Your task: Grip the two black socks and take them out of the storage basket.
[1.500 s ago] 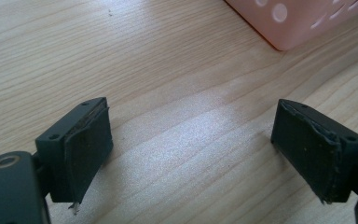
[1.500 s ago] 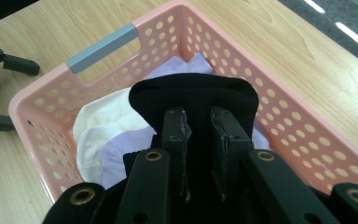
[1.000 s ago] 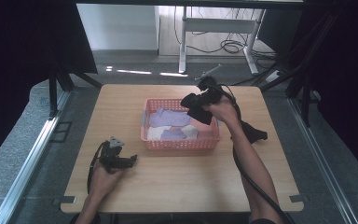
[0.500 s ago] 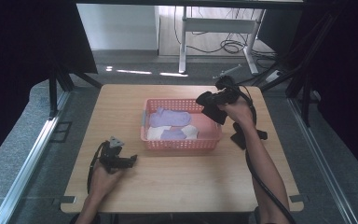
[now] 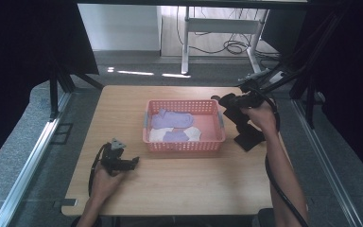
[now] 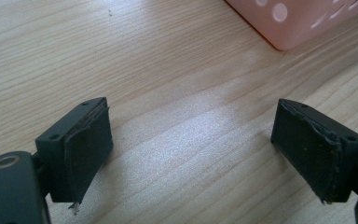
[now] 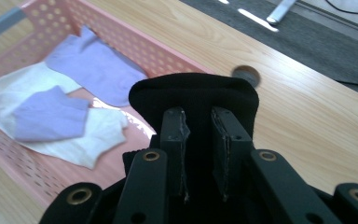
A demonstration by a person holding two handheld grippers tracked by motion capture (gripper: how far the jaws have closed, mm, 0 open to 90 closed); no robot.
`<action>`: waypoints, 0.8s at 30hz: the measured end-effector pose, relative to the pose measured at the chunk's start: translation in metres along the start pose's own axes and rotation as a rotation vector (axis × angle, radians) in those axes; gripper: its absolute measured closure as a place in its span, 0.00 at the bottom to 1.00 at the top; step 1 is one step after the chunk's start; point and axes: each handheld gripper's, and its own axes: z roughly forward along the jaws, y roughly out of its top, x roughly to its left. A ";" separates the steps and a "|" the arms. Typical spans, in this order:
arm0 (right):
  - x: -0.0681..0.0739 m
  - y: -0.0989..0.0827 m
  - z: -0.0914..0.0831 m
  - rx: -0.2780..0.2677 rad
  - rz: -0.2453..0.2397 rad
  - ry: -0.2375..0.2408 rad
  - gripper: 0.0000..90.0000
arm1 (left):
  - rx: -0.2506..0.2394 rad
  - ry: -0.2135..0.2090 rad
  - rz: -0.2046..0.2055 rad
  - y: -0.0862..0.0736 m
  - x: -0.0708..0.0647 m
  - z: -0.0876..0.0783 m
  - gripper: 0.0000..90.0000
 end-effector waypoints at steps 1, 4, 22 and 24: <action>-0.003 -0.003 -0.002 -0.001 0.006 -0.006 0.84 | 0.000 0.000 0.000 0.000 0.000 0.000 0.13; -0.012 -0.011 -0.009 -0.003 0.028 -0.025 0.84 | 0.001 0.000 0.000 0.000 0.000 0.000 0.13; -0.044 -0.065 -0.013 0.029 0.107 -0.105 0.83 | 0.002 0.001 0.002 0.000 0.000 0.000 0.13; -0.044 -0.071 -0.007 0.038 0.108 -0.103 0.82 | 0.002 0.000 0.001 0.000 0.000 0.000 0.13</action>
